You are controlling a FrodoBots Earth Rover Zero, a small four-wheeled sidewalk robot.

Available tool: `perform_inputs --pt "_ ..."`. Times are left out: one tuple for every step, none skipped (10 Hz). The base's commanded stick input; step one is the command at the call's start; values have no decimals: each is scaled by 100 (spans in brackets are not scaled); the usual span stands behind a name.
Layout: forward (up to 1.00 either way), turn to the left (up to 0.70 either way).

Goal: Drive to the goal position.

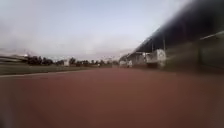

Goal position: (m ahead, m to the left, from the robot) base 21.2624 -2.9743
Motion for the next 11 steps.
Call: perform_inputs --pt "70 0" --pt "70 0" --pt "70 0" --pt "70 0" --pt "70 0" --pt "70 0" --pt "70 0" --pt "70 0" --pt "70 0" --pt "70 0" --pt "70 0"
